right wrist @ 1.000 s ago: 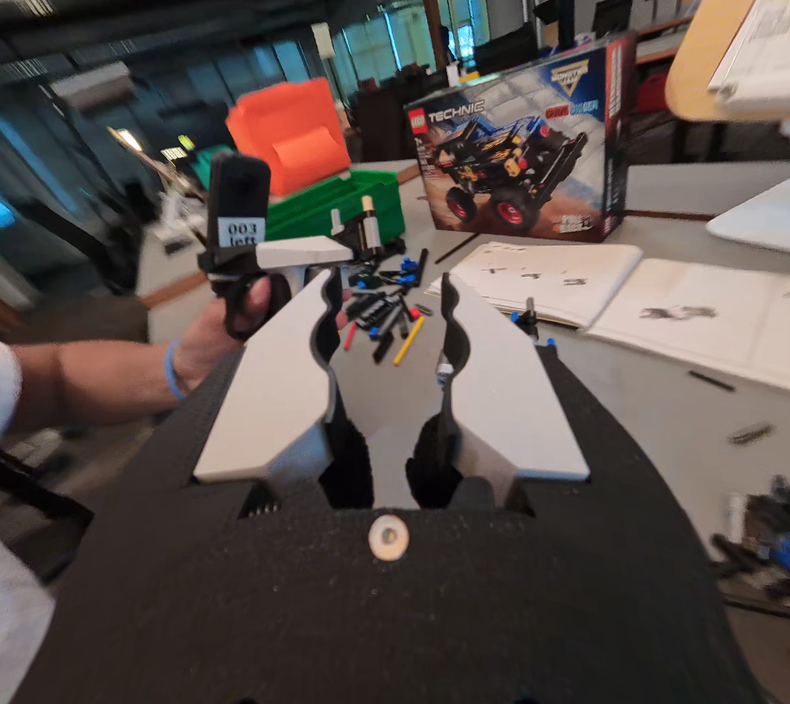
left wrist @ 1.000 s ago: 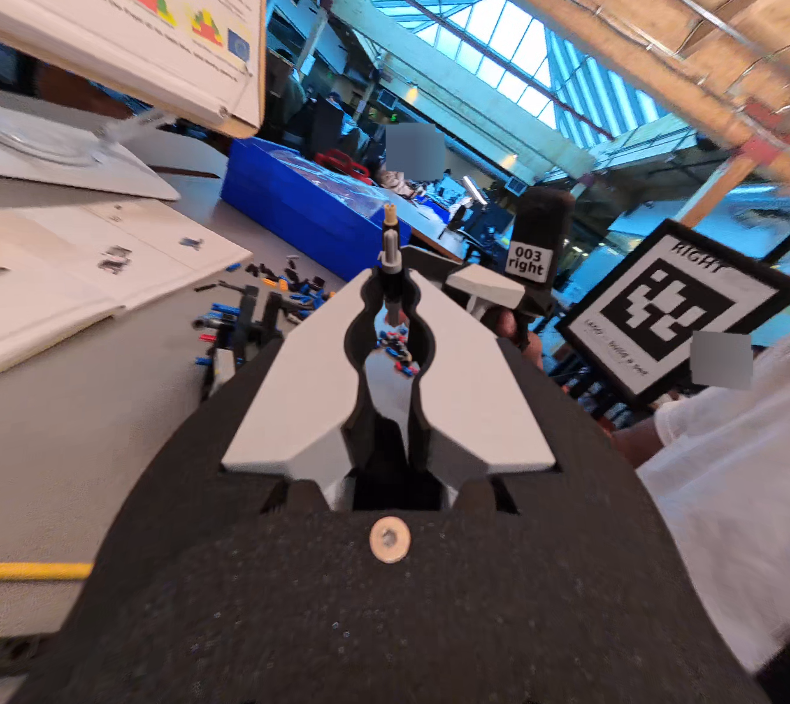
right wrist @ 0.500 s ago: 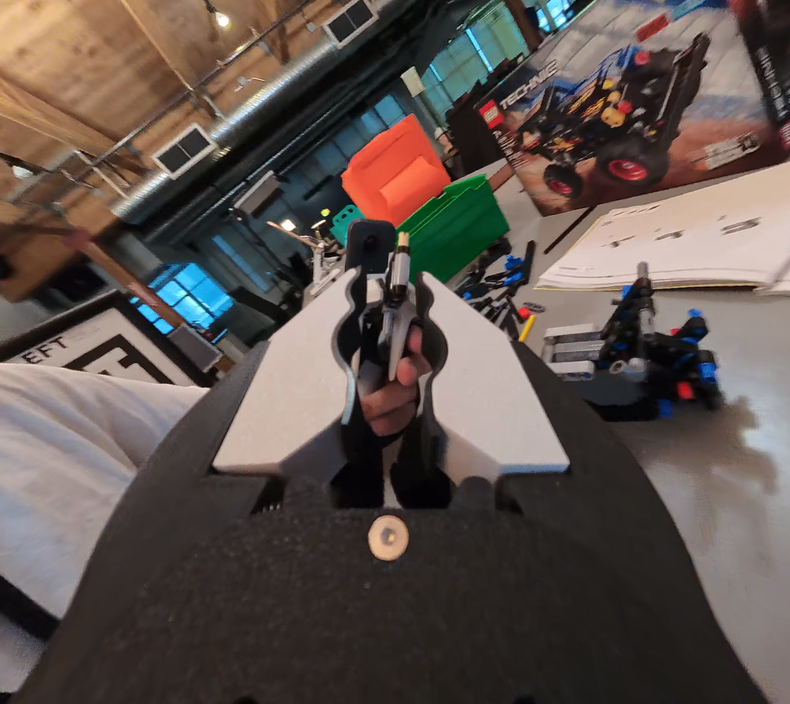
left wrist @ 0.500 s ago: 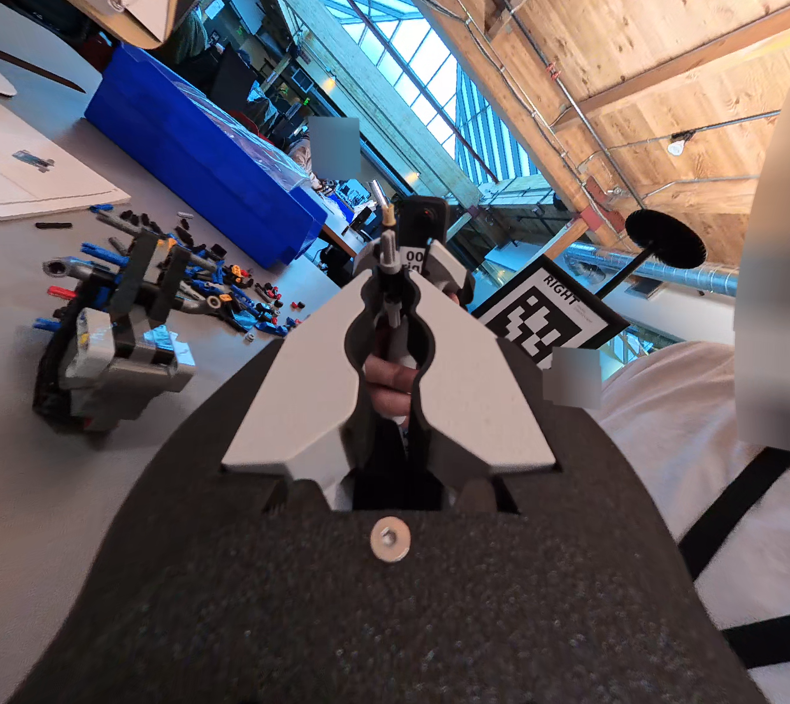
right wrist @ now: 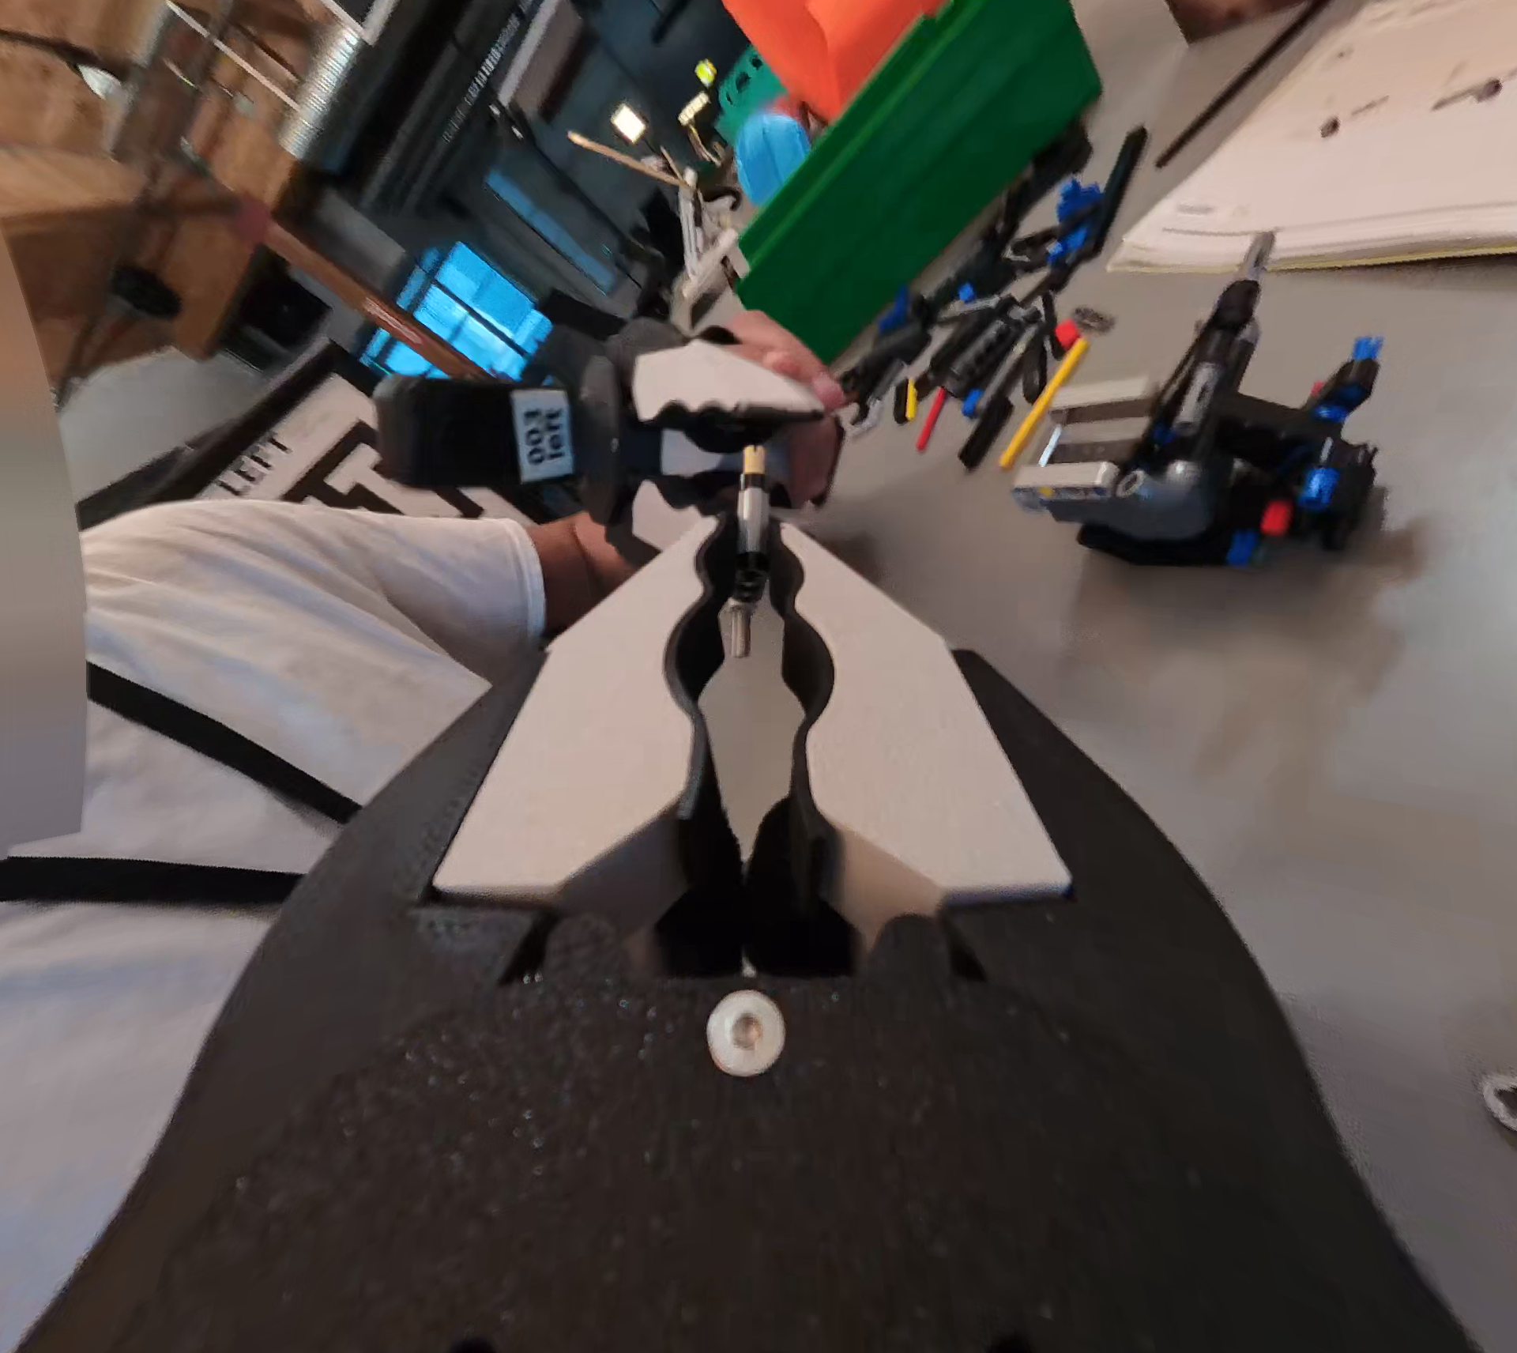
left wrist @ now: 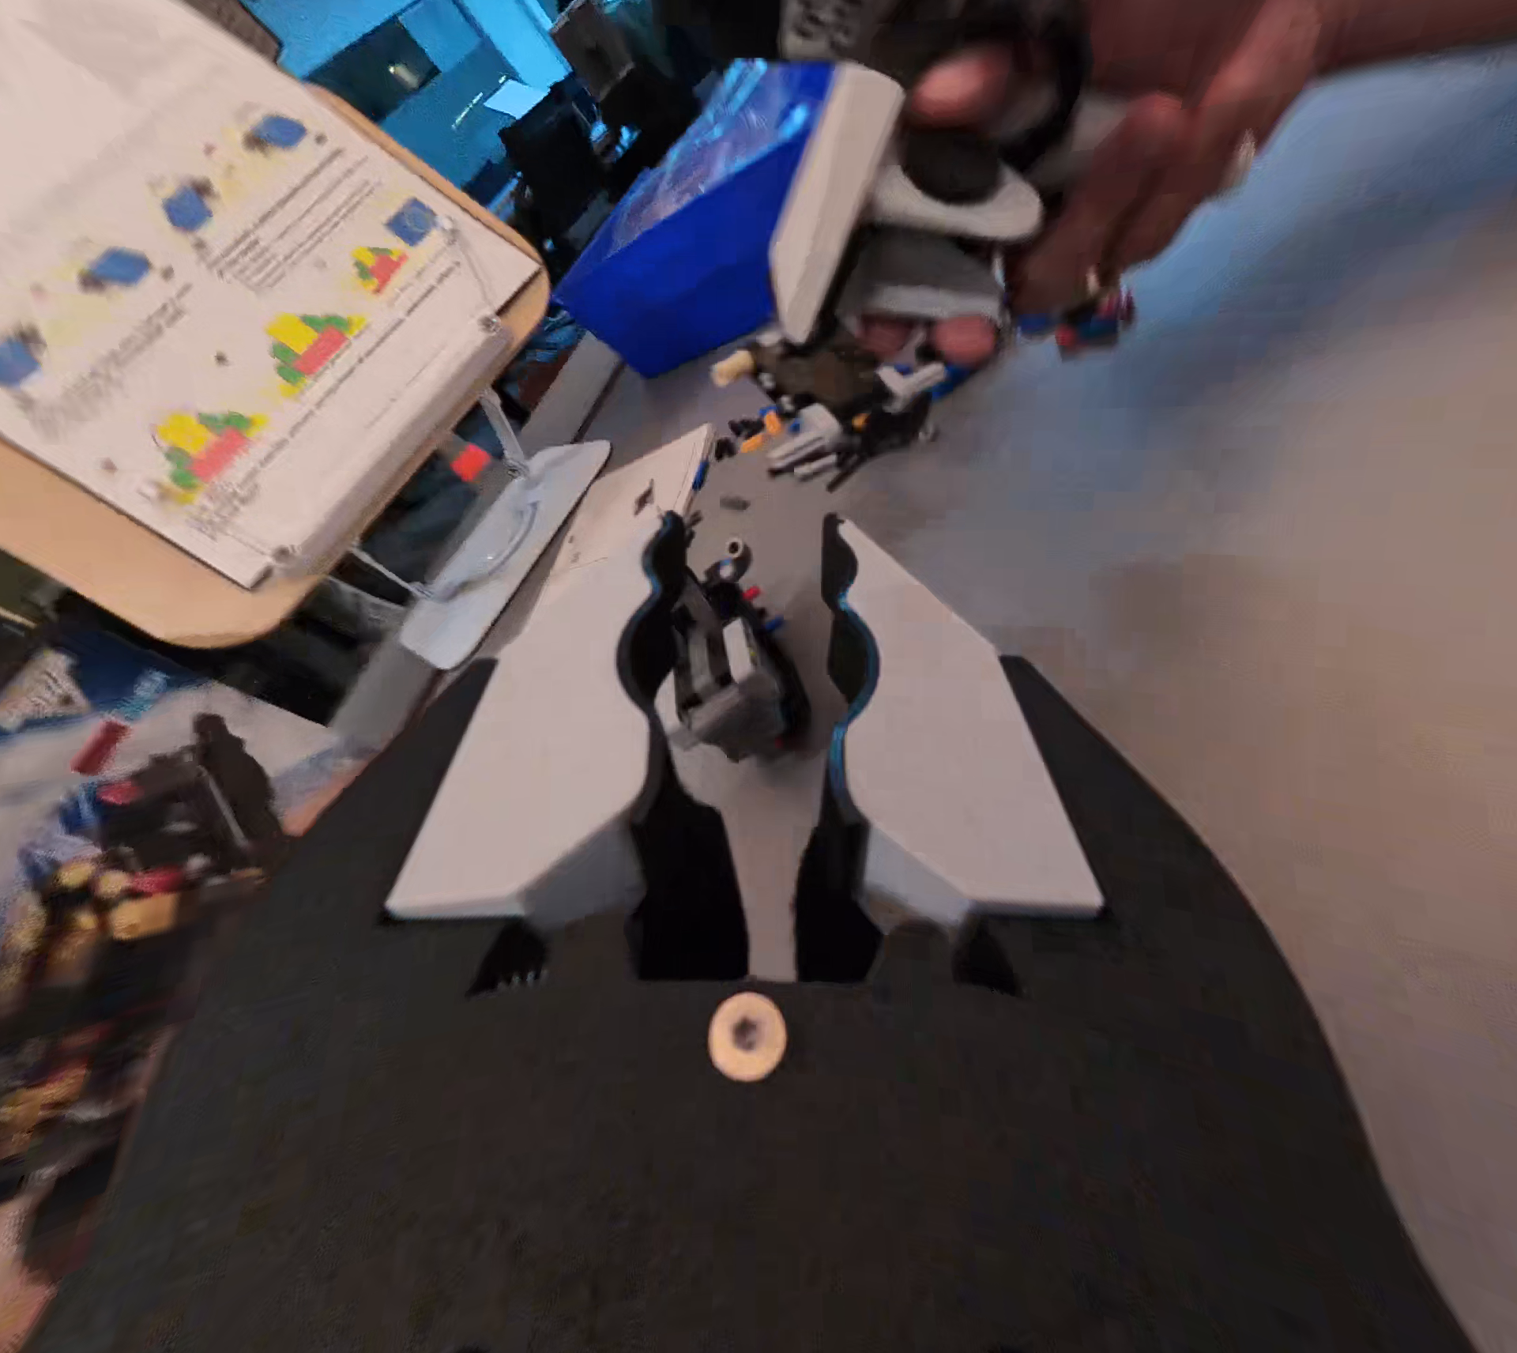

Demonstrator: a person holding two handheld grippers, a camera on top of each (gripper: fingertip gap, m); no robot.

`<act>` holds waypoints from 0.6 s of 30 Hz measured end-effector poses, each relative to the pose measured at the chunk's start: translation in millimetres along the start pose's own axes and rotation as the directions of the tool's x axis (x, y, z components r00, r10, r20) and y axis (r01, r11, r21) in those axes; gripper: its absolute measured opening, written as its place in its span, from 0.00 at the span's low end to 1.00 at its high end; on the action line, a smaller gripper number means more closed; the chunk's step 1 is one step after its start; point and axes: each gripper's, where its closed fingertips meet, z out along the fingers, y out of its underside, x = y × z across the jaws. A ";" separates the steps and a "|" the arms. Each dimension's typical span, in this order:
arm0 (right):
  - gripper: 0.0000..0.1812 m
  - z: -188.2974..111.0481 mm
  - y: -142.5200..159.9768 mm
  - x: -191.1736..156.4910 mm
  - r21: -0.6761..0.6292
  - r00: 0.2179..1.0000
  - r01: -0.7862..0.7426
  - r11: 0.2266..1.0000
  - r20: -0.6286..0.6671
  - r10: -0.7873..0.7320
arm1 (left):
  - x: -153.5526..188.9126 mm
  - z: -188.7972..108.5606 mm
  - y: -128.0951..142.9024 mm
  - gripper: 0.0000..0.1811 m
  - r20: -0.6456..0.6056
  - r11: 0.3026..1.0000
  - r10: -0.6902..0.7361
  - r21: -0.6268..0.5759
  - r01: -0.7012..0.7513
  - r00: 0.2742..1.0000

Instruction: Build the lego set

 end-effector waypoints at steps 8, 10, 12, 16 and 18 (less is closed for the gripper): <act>0.03 1.9 15.5 15.6 -0.135 0.998 -0.058 0.989 0.001 0.058 | 31.9 4.8 3.3 0.10 -0.106 0.998 0.062 0.005 -0.061 0.992; 0.03 3.3 21.1 9.0 -0.171 0.999 -0.024 0.985 0.029 0.029 | 30.8 3.9 2.9 0.11 -0.120 0.999 0.042 0.007 -0.041 0.992; 0.03 5.4 23.2 10.2 -0.184 0.999 -0.023 0.983 0.018 0.027 | 34.5 4.7 5.3 0.13 -0.151 1.000 0.025 -0.011 -0.027 0.988; 0.03 8.2 23.3 13.7 -0.181 0.999 -0.043 0.983 0.022 0.048 | 42.7 4.2 5.1 0.04 -0.182 0.999 0.039 -0.013 -0.042 0.982; 0.03 9.6 23.8 16.1 -0.179 0.999 -0.044 0.983 0.015 0.047 | 42.9 3.9 5.0 0.02 -0.182 0.999 0.044 -0.013 -0.048 0.982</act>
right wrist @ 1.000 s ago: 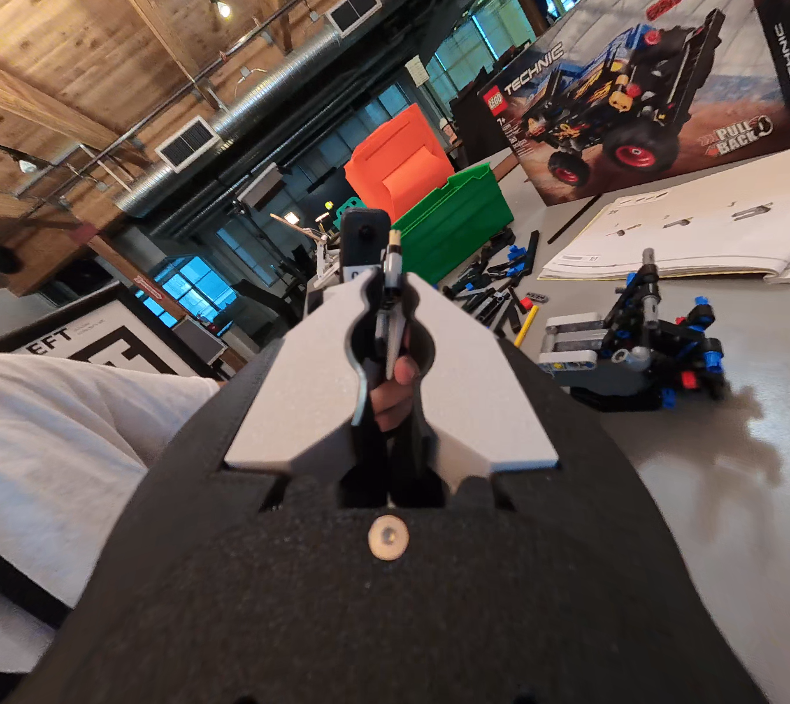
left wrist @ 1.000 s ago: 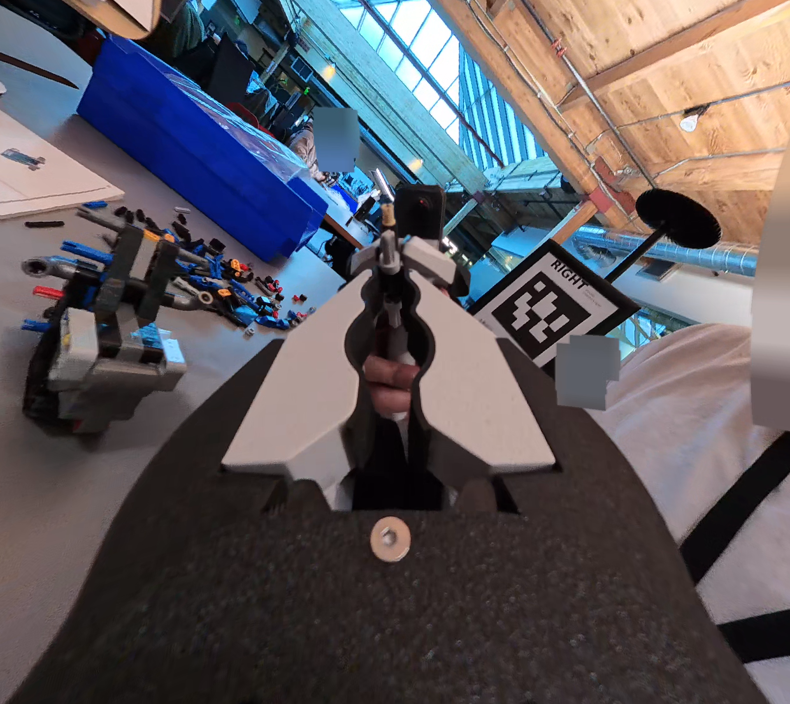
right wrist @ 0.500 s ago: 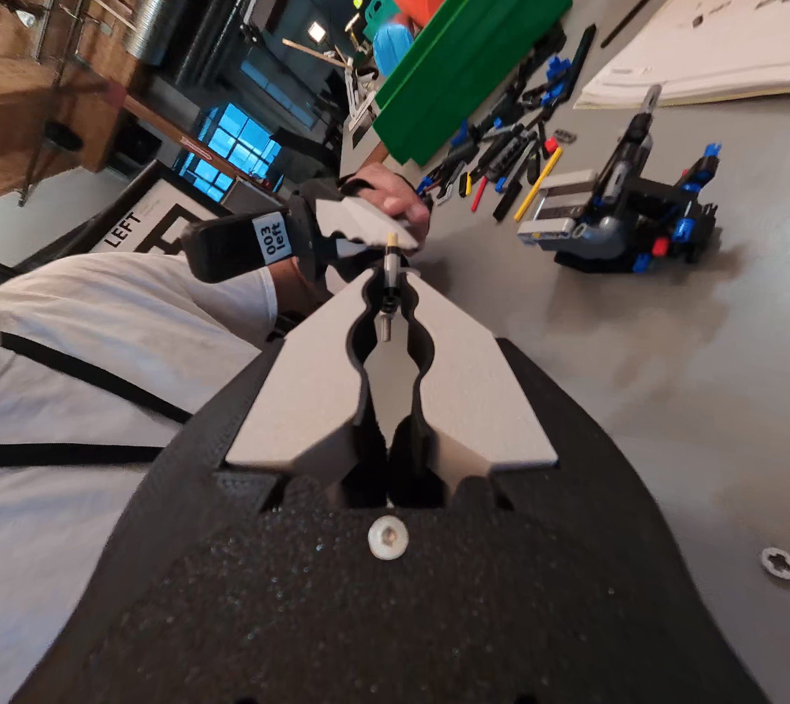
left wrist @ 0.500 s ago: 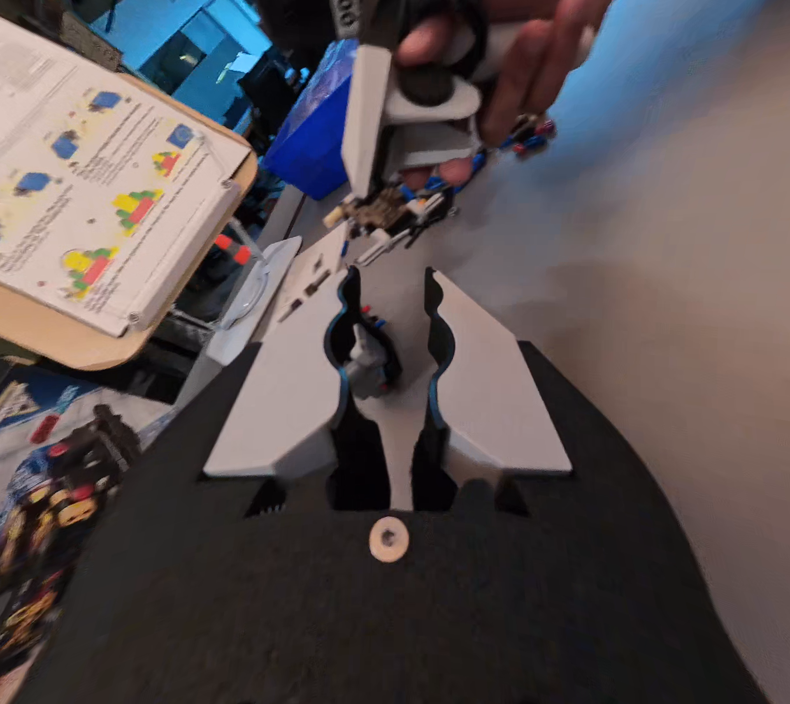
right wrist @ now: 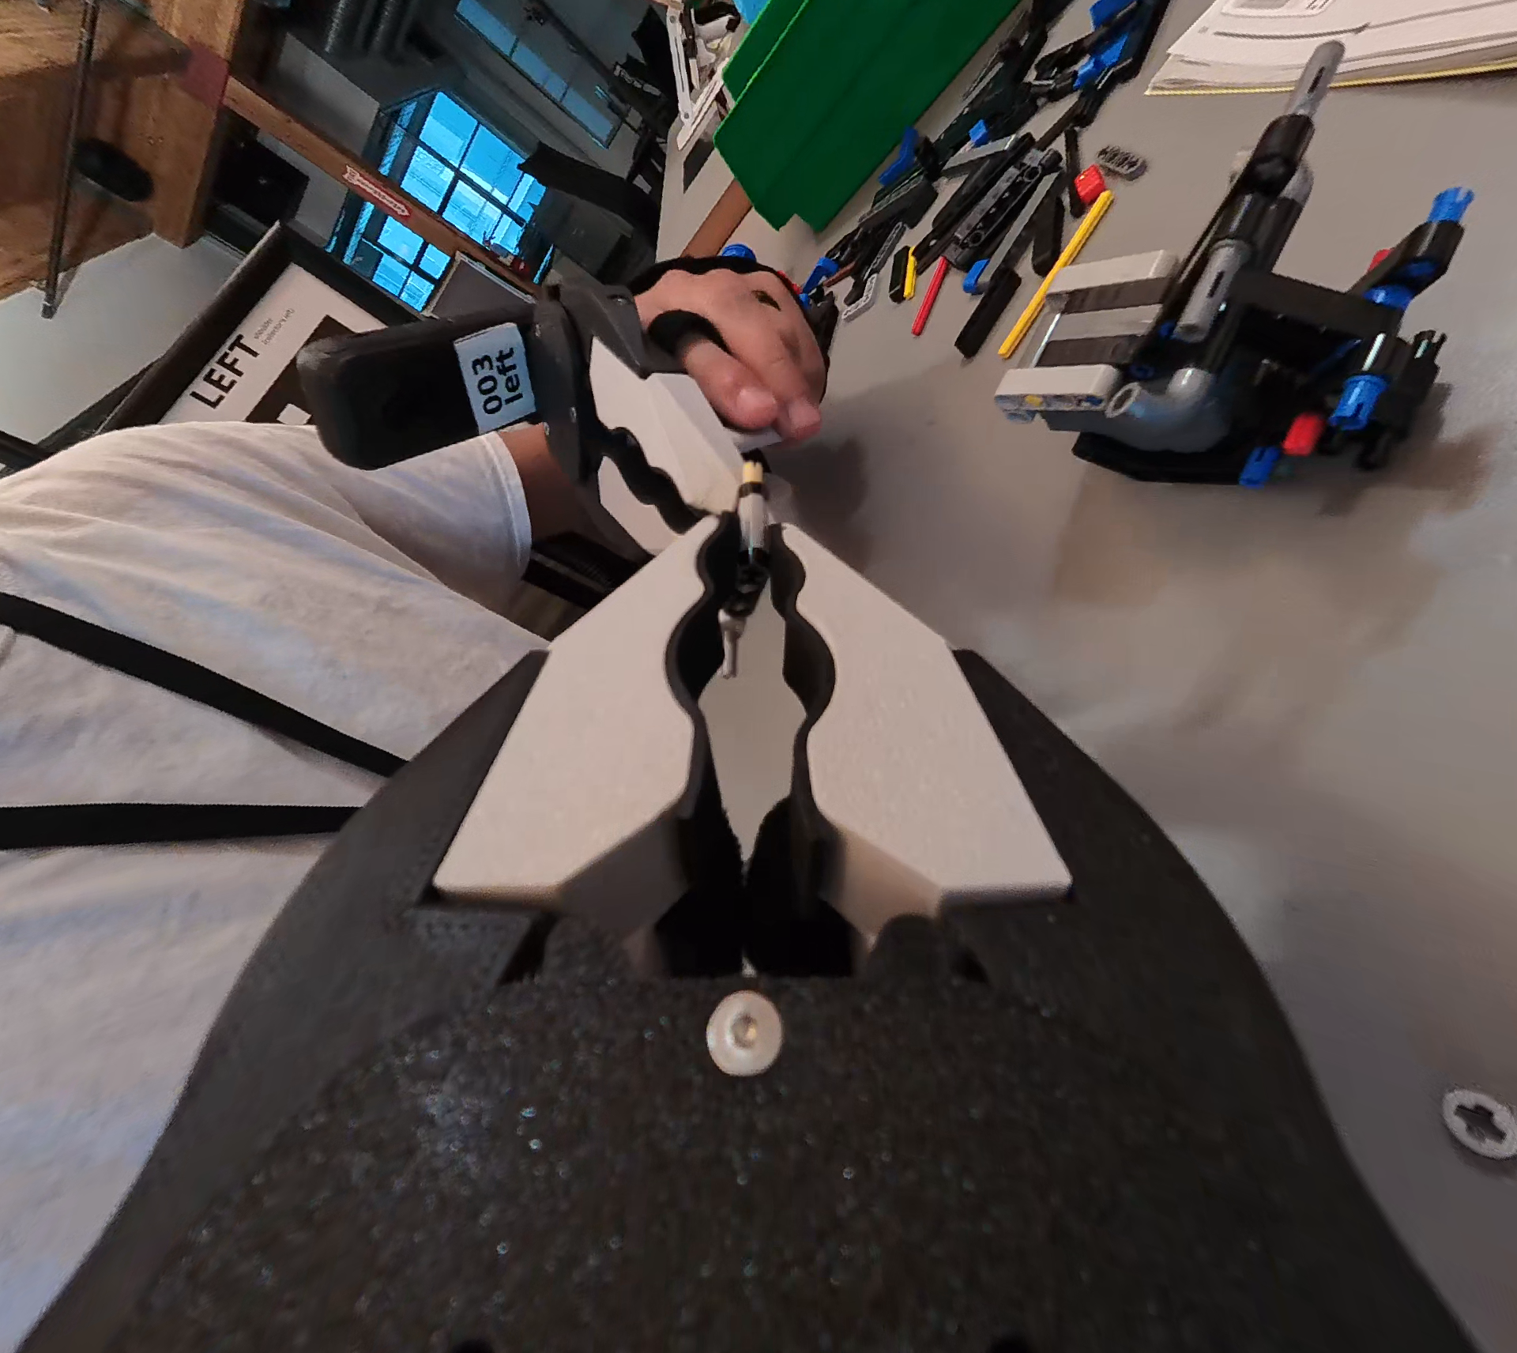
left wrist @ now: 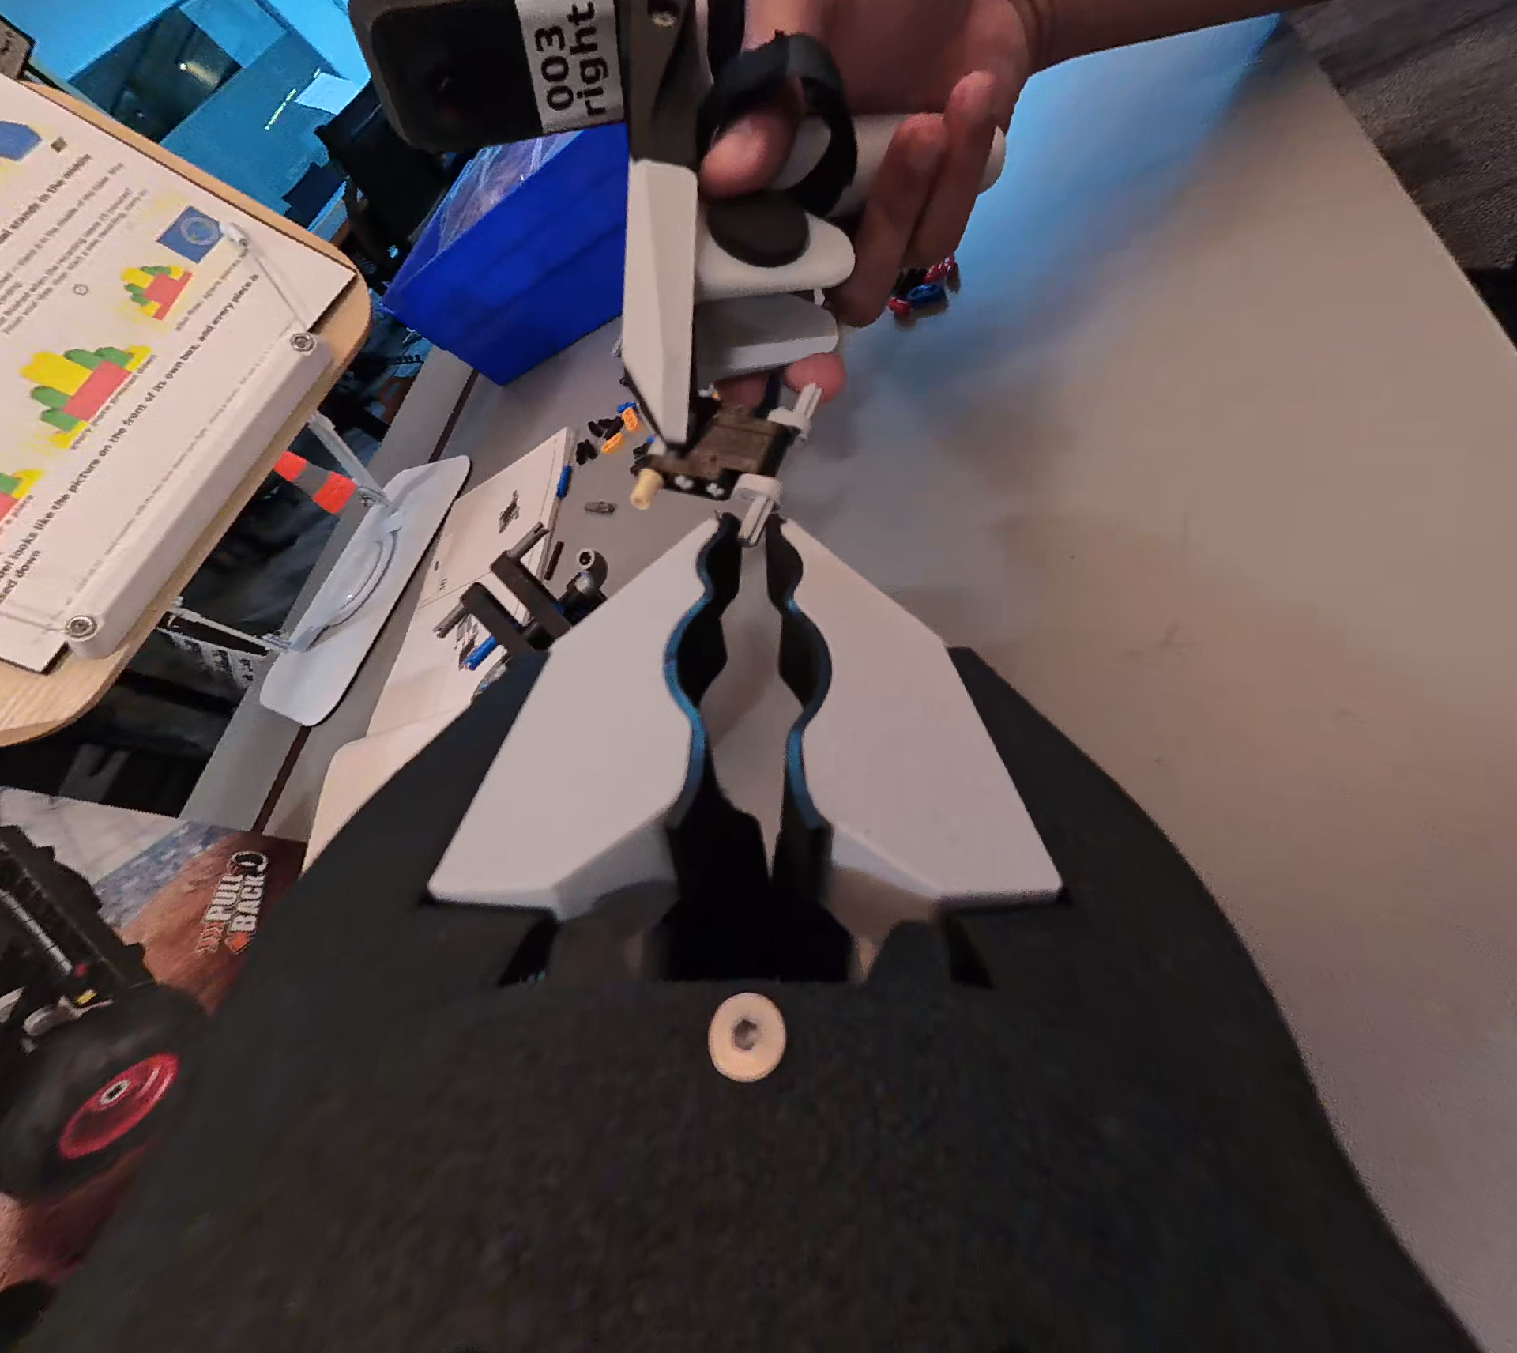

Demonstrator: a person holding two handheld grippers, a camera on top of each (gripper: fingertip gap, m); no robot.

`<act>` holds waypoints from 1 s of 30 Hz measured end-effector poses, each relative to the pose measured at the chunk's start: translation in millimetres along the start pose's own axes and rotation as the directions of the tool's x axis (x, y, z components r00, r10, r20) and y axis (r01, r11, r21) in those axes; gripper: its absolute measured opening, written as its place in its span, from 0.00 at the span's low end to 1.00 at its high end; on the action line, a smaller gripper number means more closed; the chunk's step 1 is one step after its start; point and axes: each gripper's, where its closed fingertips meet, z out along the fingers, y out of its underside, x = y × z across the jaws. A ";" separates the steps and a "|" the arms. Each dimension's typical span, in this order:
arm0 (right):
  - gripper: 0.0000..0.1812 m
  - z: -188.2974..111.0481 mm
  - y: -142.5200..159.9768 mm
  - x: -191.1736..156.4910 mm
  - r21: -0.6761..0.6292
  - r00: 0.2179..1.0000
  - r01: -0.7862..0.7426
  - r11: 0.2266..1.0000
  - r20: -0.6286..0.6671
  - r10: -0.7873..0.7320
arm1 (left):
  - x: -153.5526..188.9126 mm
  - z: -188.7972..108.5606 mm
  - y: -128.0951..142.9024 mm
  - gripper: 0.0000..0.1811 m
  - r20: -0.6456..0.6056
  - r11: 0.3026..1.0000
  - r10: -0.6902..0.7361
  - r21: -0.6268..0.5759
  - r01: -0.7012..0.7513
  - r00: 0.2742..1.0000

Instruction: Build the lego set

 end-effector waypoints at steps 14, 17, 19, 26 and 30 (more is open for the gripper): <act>0.03 -4.1 -10.9 20.0 0.110 0.985 0.034 0.993 -0.174 -0.014 | -3.2 5.3 -1.5 0.06 0.058 0.999 -0.035 -0.031 0.037 0.998; 0.03 -4.0 -12.2 14.9 0.131 0.987 0.029 0.991 -0.158 -0.008 | -8.0 8.6 5.4 0.08 0.109 0.997 -0.005 -0.079 0.014 0.994; 0.03 -4.1 -13.0 13.3 0.147 0.989 0.023 0.989 -0.151 -0.001 | -8.0 9.5 7.5 0.07 0.111 0.996 -0.010 -0.086 0.020 0.994; 0.03 -2.9 -15.8 9.7 0.186 0.990 0.001 0.983 -0.142 0.026 | -10.6 9.3 3.5 0.02 0.133 0.997 -0.015 -0.071 0.025 0.991; 0.06 0.7 -20.9 -6.9 0.227 0.999 0.006 0.974 -0.051 0.005 | -9.1 9.7 -3.9 0.01 0.155 0.999 0.000 -0.043 0.007 0.988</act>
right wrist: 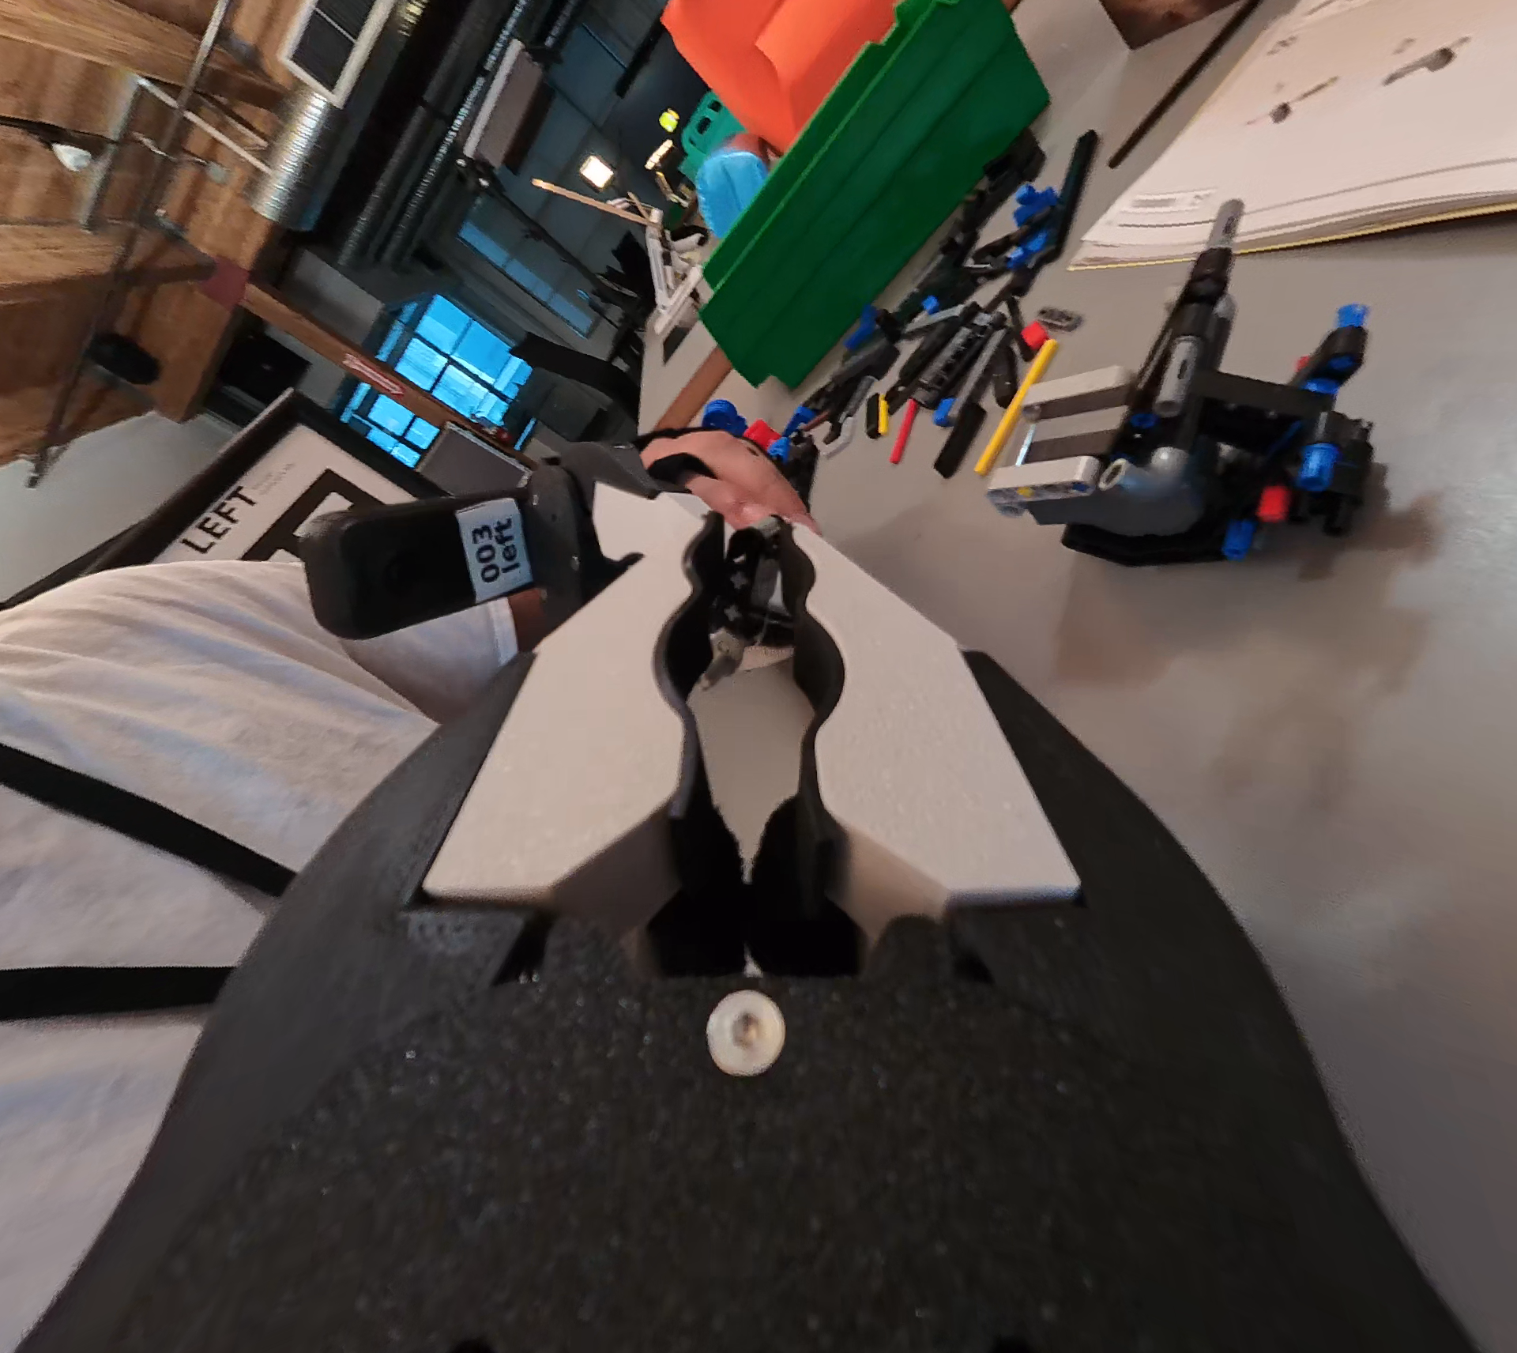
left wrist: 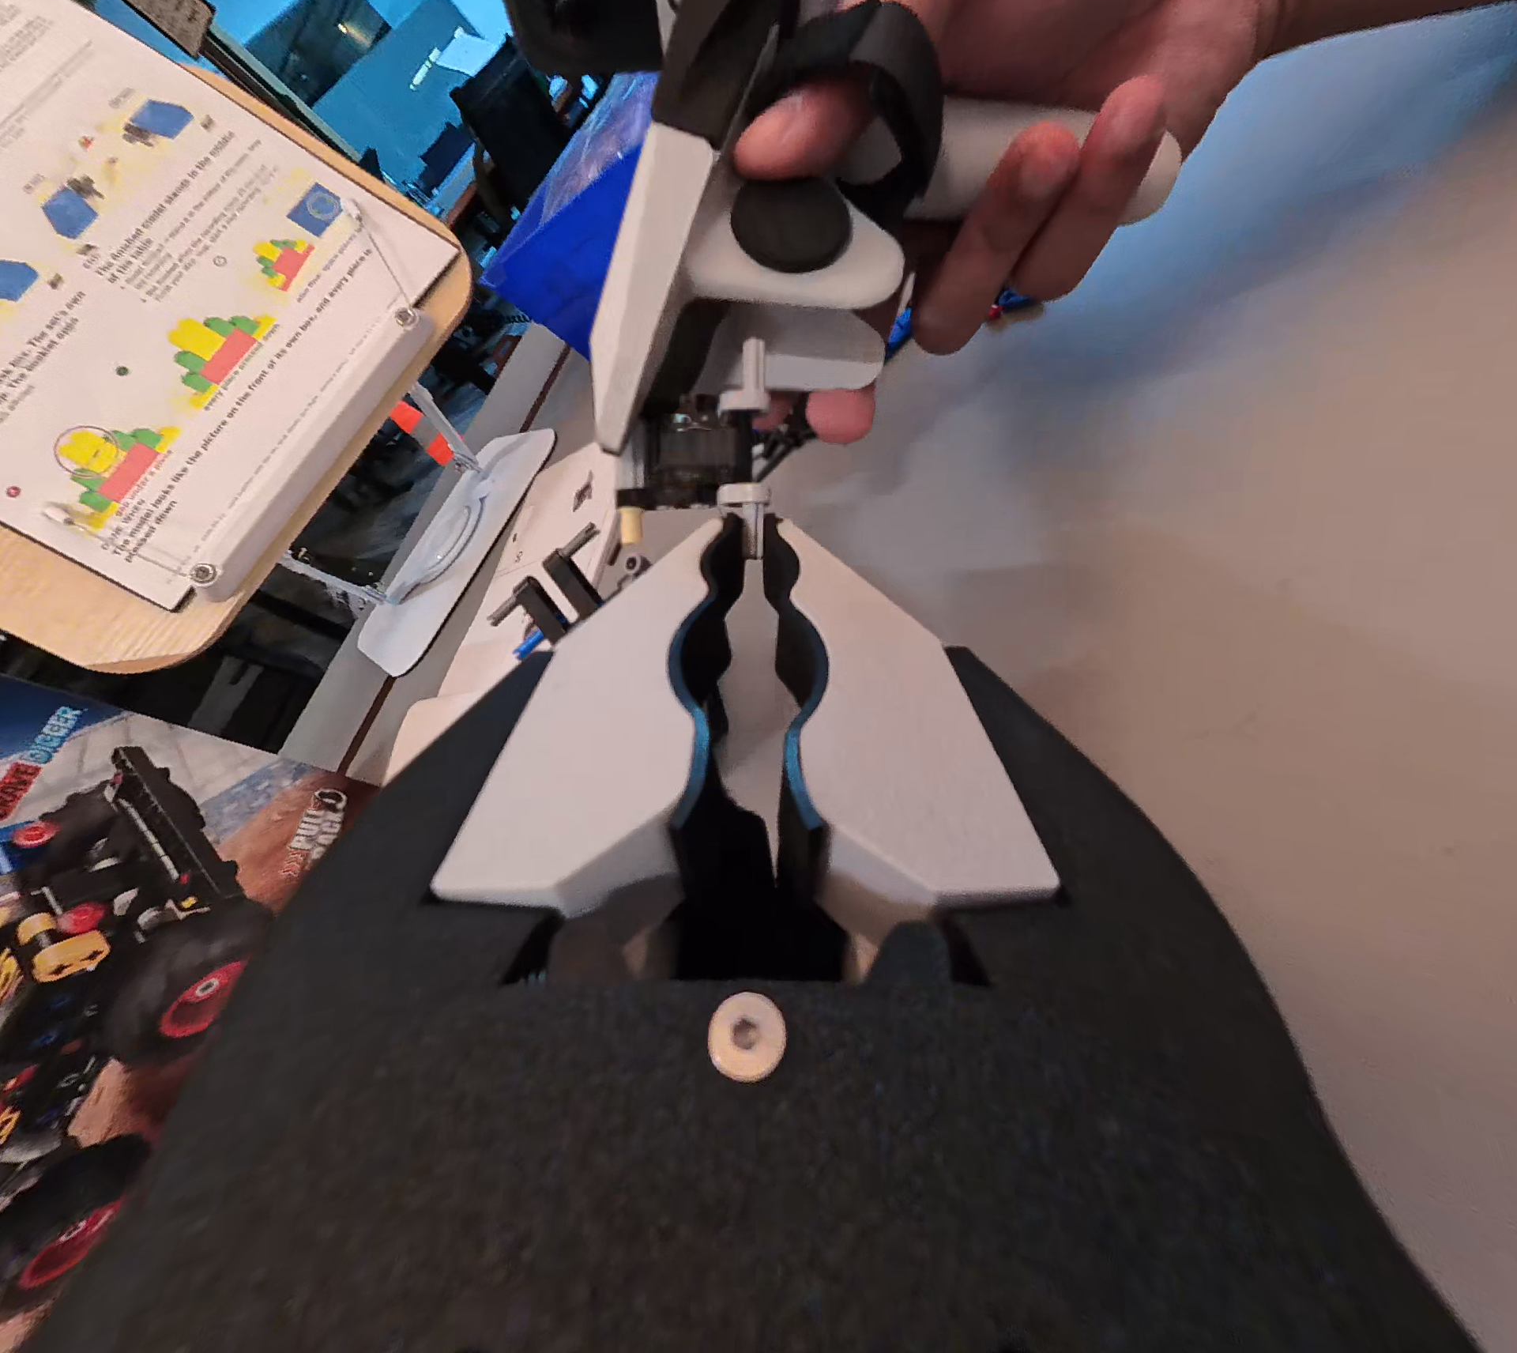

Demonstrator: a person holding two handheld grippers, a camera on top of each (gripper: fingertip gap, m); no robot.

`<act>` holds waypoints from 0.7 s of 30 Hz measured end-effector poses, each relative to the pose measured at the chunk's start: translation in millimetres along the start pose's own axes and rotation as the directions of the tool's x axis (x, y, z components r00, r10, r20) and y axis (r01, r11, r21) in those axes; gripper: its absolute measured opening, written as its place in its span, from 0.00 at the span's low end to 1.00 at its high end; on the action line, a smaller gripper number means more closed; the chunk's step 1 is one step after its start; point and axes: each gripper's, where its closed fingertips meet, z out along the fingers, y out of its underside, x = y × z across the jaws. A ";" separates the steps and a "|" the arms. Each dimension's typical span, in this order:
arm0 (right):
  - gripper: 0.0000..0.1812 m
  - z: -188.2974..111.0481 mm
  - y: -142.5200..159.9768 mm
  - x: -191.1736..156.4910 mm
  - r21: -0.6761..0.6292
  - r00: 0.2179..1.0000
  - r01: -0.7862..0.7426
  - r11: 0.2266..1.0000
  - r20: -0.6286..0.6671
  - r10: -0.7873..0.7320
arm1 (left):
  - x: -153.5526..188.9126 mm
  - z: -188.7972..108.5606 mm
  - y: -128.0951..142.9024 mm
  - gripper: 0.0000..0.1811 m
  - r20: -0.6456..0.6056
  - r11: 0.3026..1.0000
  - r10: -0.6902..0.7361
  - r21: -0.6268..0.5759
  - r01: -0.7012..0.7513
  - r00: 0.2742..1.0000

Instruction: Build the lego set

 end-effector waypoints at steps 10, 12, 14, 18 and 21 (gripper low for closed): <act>0.20 -9.7 -13.2 -16.6 0.270 0.980 0.193 0.943 -0.108 -0.169 | -19.8 -8.5 -13.4 0.01 0.124 0.997 -0.042 0.073 0.033 0.991; 0.20 -7.5 -12.4 -18.2 0.310 0.950 0.283 0.908 -0.221 -0.221 | -24.6 -8.0 -11.8 0.01 0.141 0.995 -0.074 0.070 0.064 0.987; 0.18 -3.0 -9.2 -16.0 0.309 0.900 0.375 0.874 -0.348 -0.262 | -26.1 -7.6 -12.6 0.01 0.147 0.993 -0.097 0.079 0.086 0.984; 0.05 1.6 -11.8 -12.3 0.279 0.781 0.538 0.796 -0.522 -0.345 | -21.6 -5.8 -16.0 0.01 0.139 0.991 -0.111 0.086 0.099 0.984; 0.04 2.3 -9.6 -6.8 0.152 0.675 0.622 0.768 -0.601 -0.427 | -15.1 -0.4 -7.9 0.03 0.092 0.989 -0.139 0.052 0.135 0.986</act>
